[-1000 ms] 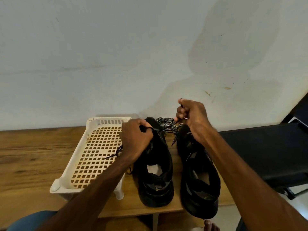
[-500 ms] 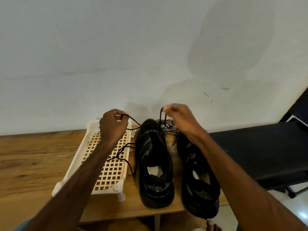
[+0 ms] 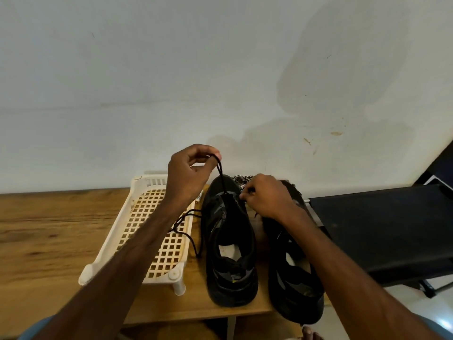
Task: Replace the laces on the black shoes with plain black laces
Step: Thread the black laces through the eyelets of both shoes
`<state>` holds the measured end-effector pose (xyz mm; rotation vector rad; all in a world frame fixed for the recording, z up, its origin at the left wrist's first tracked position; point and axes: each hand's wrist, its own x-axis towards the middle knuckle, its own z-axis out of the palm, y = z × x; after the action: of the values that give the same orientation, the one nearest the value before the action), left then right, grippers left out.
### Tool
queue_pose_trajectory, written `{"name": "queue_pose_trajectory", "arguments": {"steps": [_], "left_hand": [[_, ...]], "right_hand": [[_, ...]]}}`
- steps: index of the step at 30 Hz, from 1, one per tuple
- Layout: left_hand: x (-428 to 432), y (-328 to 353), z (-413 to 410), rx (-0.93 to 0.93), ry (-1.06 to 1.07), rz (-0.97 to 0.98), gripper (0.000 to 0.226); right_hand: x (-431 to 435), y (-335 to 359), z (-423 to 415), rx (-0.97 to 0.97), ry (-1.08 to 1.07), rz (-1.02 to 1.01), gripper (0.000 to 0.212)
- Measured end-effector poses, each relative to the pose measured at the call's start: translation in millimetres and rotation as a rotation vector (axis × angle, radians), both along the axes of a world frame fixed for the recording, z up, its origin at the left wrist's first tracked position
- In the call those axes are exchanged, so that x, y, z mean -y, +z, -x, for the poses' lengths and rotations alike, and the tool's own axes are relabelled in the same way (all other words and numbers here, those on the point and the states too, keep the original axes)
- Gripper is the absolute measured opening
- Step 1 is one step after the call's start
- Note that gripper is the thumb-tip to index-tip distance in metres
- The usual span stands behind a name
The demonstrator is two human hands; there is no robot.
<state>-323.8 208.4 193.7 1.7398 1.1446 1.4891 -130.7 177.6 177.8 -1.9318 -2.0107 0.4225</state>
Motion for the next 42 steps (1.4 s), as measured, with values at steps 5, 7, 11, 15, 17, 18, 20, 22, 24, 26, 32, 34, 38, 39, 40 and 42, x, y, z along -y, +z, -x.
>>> {"name": "queue_pose_trajectory", "arguments": {"steps": [5,7,11,15,17,18,20,22,24,26,32,34,38,39,40,42], "left_hand": [[-2,-17,-5,-0.167,0.086,0.089,0.007],[-5,-27,-3,-0.286,0.119,0.231,0.007],[-5,-36,-3,-0.356,0.138,0.319,0.005],[-3,-23,-12,-0.248,0.039,0.151,0.010],[1,-23,-18,-0.248,0.001,0.133,0.013],[3,-25,-20,-0.253,-0.005,0.143,0.015],[6,-32,-23,-0.277,-0.017,0.203,0.023],[8,-38,-24,-0.324,-0.029,0.271,0.030],[7,-41,-24,-0.351,-0.012,0.274,0.031],[7,-42,-24,-0.385,0.015,0.257,0.030],[6,-44,-23,-0.474,0.039,0.231,0.028],[4,-45,-22,-0.493,0.046,0.221,0.026],[3,-48,-20,-0.551,0.093,0.250,0.034],[4,-48,-19,-0.582,0.112,0.280,0.039],[4,-49,-17,-0.616,0.126,0.319,0.043],[5,-48,-12,-0.672,0.135,0.397,0.046]], "right_hand": [[-3,20,-9,-0.619,0.000,-0.189,0.015],[1,30,-15,-1.294,0.019,-0.131,0.016],[4,28,-21,-1.502,-0.101,-0.064,0.013],[3,7,-10,-0.271,-0.029,-0.084,0.014],[4,1,1,-0.096,0.044,-0.008,0.015],[4,0,4,-0.075,0.049,-0.009,0.013],[4,2,7,-0.069,0.008,-0.046,0.010],[3,5,5,-0.101,-0.010,-0.085,0.014],[3,11,1,-0.190,-0.008,-0.146,0.020],[2,21,-5,-0.329,-0.020,-0.237,0.020],[1,35,-34,-0.972,-0.116,-0.237,0.017],[1,33,-38,-1.081,-0.143,-0.201,0.016],[0,29,-38,-1.104,-0.155,-0.133,0.015],[1,28,-37,-1.058,-0.144,-0.119,0.015],[3,27,-37,-0.973,-0.132,-0.120,0.017],[6,28,-36,-0.725,-0.111,-0.180,0.021]]}}
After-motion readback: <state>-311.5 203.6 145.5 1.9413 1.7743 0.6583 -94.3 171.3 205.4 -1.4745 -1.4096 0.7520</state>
